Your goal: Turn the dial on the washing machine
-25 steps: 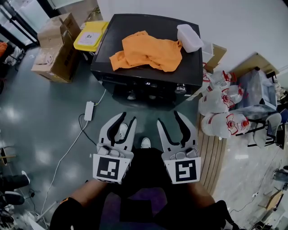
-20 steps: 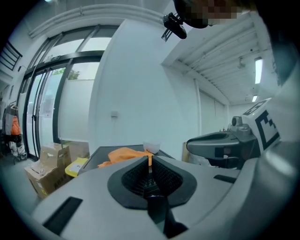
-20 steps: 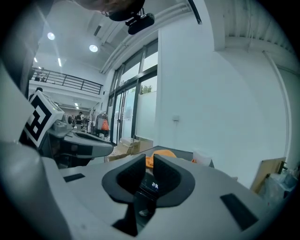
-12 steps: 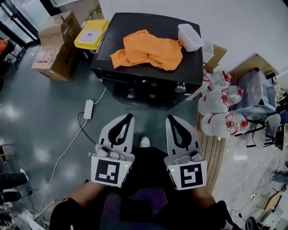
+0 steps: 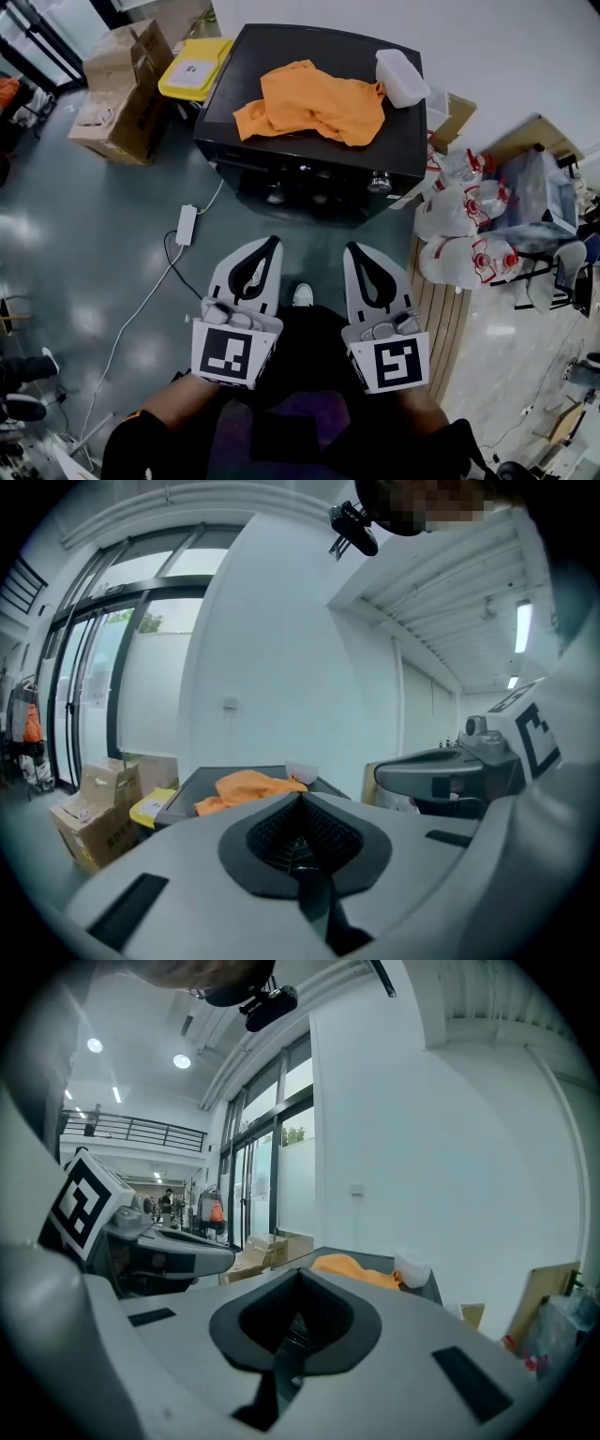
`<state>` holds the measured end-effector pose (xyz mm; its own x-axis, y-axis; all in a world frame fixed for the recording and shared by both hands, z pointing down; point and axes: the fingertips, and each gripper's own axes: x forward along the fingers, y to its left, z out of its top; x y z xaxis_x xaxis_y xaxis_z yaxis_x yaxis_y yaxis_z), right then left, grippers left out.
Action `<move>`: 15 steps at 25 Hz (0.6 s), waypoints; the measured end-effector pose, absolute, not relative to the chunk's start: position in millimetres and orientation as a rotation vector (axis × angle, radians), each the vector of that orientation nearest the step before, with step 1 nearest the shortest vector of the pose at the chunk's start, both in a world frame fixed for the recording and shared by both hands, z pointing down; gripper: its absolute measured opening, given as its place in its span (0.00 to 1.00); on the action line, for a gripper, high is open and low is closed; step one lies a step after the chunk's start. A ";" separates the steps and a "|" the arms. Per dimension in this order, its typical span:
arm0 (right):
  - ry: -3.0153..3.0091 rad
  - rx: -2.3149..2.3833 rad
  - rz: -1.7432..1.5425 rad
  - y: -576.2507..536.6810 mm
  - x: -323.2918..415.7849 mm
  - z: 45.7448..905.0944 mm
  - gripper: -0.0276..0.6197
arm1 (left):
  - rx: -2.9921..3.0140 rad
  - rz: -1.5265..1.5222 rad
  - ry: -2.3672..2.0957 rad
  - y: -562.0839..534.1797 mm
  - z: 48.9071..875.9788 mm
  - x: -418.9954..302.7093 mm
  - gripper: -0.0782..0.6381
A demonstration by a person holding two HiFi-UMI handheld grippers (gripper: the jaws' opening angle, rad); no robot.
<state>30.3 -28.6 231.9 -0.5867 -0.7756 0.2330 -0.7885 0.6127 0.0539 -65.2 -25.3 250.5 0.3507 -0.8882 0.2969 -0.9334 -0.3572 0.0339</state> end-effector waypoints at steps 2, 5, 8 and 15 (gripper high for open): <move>-2.605 1.286 0.079 -29.1 31.1 231.3 0.07 | 2.415 0.339 -1.649 -26.1 250.4 -63.9 0.13; -2.604 1.288 0.079 -30.1 32.8 231.0 0.07 | 2.420 0.342 -1.645 -28.1 250.2 -61.9 0.13; -2.605 1.288 0.076 -31.2 34.3 230.5 0.07 | 2.421 0.341 -1.644 -30.0 249.5 -60.2 0.13; -2.605 1.287 0.074 -31.7 35.6 231.4 0.07 | 2.421 0.340 -1.653 -30.8 249.0 -60.0 0.13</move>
